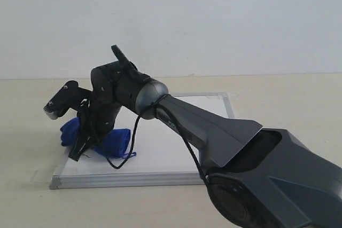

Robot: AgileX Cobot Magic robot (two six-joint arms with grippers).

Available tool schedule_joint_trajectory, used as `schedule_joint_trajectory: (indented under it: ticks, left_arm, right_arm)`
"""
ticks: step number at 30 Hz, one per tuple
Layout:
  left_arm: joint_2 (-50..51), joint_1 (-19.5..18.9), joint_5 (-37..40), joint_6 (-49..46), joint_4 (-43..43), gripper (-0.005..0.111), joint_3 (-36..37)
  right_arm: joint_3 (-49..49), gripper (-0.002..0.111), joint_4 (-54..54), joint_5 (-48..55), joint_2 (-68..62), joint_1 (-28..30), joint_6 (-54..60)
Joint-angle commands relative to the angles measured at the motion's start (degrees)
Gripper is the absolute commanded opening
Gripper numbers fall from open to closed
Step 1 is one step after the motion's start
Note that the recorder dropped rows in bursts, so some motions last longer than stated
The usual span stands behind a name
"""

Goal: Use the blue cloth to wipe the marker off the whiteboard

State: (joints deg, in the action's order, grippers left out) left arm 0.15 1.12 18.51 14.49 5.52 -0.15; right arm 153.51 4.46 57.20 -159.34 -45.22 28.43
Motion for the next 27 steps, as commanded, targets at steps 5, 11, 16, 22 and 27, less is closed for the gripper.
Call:
schedule_joint_trajectory:
  ticks: [5, 11, 16, 22, 27]
  left_arm:
    - [-0.15, 0.12, -0.51, 0.57, 0.02, 0.004, 0.15]
    - [-0.15, 0.12, -0.51, 0.57, 0.02, 0.004, 0.15]
    - [-0.15, 0.12, -0.51, 0.57, 0.02, 0.004, 0.15]
    - [-0.15, 0.12, -0.51, 0.57, 0.02, 0.004, 0.15]
    - [-0.15, 0.12, -0.51, 0.57, 0.02, 0.004, 0.15]
  right_arm:
    - [-0.86, -0.001, -14.37, -9.69, -1.29, 5.74, -13.51]
    - [-0.86, -0.001, -0.76, -3.48, -1.29, 5.29, -3.17]
    - [-0.86, -0.001, 10.71, 2.26, -1.29, 3.03, 2.28]
    - [-0.86, -0.001, 16.20, 7.88, -1.29, -0.19, 7.92]
    - [-0.86, -0.001, 17.91, 11.15, -1.29, -0.93, 9.33]
